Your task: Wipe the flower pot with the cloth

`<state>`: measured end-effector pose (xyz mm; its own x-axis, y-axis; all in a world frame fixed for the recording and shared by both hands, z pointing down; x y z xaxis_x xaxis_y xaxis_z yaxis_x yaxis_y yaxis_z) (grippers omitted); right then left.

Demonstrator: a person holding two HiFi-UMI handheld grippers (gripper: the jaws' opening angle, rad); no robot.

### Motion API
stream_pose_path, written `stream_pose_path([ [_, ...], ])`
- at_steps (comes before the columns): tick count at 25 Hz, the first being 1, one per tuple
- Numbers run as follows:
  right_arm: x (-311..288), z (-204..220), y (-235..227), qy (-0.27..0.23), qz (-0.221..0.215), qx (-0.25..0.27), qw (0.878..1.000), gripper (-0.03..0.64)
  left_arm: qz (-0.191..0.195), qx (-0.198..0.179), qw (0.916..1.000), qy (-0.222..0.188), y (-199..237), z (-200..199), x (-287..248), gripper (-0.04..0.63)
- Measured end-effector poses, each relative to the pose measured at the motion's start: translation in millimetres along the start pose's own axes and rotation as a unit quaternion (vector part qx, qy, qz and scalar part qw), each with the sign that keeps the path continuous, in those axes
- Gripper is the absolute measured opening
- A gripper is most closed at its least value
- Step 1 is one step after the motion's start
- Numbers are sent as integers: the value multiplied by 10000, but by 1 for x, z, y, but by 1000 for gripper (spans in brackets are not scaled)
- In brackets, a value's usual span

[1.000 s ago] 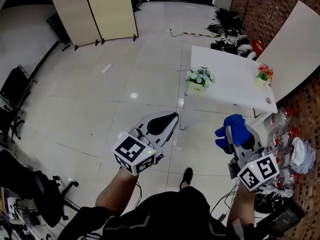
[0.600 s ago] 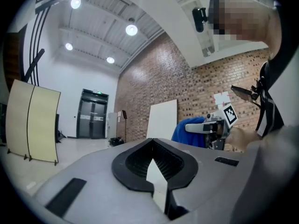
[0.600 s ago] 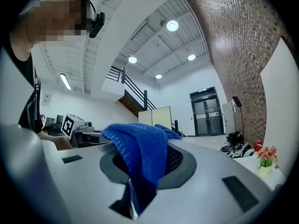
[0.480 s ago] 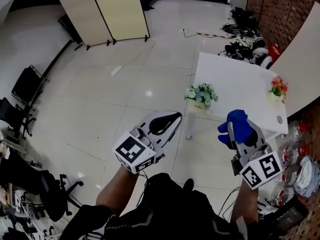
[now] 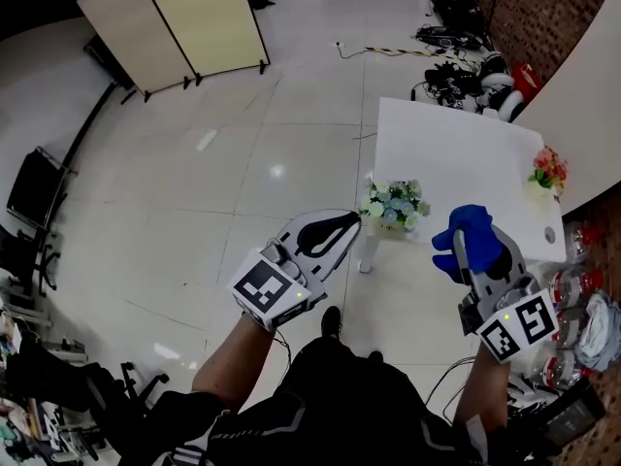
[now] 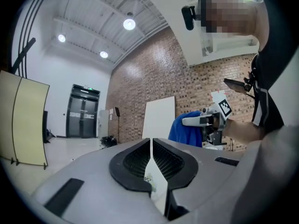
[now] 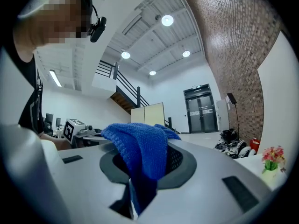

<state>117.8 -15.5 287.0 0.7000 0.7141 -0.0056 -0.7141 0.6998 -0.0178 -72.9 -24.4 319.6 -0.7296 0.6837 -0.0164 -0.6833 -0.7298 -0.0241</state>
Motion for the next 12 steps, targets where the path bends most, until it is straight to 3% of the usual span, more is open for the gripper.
stream_pose_path([
  [8,-58,-14,-23,-79,429,144,9989,81,709,118,9971,-236,55,-5,-37,6],
  [12,-68,-3,-44,-13,494,8,9988,81,1017,-144,9947,-93,66,7,-62,98],
])
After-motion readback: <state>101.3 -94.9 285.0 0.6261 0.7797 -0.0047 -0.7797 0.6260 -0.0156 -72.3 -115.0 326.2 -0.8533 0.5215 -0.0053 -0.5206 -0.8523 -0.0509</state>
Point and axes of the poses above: the fingertips, and each gripper's own axes: x backward along the fingers, y to its left, z out of its underside, the point moved 3 cm from there along x, backward along the fingers, and after that the axes turned 4 degrees about -z, right-handed, at the moved point
